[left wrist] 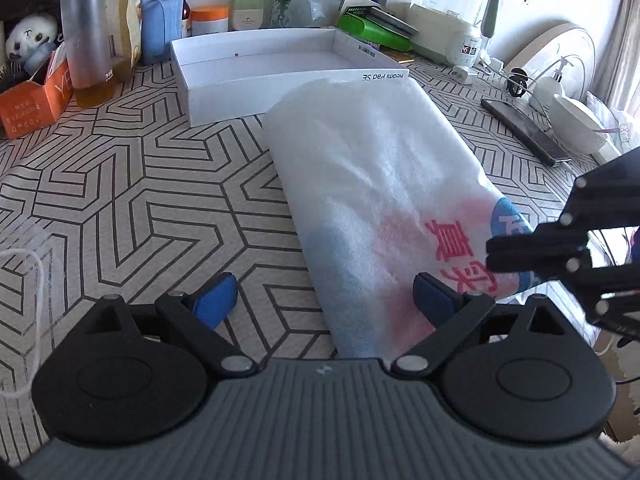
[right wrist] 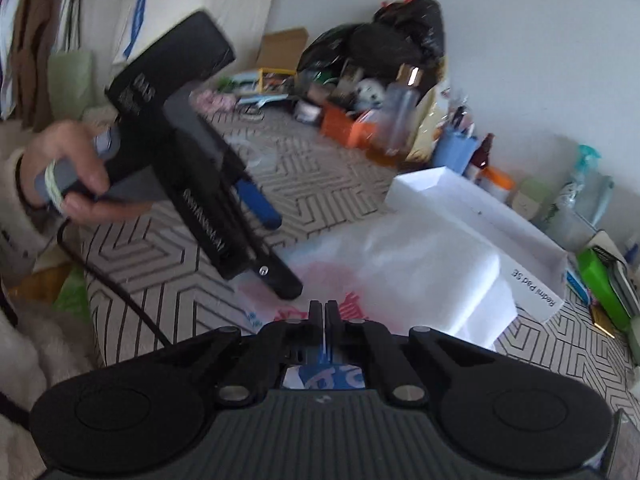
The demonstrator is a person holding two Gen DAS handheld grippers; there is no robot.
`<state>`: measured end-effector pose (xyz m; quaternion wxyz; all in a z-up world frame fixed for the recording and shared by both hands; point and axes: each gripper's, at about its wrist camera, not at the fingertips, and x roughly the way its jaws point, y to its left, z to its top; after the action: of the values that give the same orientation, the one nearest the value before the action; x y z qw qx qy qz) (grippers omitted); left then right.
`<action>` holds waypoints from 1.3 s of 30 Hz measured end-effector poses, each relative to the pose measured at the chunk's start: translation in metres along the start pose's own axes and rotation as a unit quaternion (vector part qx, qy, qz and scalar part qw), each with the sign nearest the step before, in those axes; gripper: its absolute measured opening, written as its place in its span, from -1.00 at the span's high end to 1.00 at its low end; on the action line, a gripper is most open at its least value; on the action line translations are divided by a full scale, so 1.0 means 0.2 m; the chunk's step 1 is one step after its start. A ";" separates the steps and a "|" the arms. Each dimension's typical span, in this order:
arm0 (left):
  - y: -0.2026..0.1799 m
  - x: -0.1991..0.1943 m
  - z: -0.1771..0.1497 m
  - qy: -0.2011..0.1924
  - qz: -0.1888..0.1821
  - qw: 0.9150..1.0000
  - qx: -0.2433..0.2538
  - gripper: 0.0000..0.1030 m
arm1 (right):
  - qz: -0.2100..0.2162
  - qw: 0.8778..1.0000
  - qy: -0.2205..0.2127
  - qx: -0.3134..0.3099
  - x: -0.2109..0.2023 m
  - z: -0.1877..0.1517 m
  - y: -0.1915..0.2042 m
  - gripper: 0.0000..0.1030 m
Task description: Fold shopping bag
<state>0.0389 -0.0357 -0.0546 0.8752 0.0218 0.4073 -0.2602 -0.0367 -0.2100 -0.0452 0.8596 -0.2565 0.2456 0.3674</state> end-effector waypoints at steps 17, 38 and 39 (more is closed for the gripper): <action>0.07 -0.03 -0.01 0.046 -0.180 0.980 -0.065 -0.86 | 0.146 0.947 -0.061 0.280 0.08 -0.35 -0.37 0.75; 0.07 0.11 0.13 0.107 -0.340 0.905 -0.232 -0.88 | 0.075 0.995 -0.030 0.053 0.14 -0.15 -0.02 -0.16; 0.07 0.11 0.13 0.105 -0.346 0.902 -0.235 -0.88 | 0.070 0.995 -0.030 0.057 0.15 -0.15 -0.03 -0.07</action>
<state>0.0758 -0.0400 -0.0553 0.6621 -0.2995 0.5279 -0.4397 -0.0213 -0.2174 -0.0842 0.8521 -0.1775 0.2575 0.4197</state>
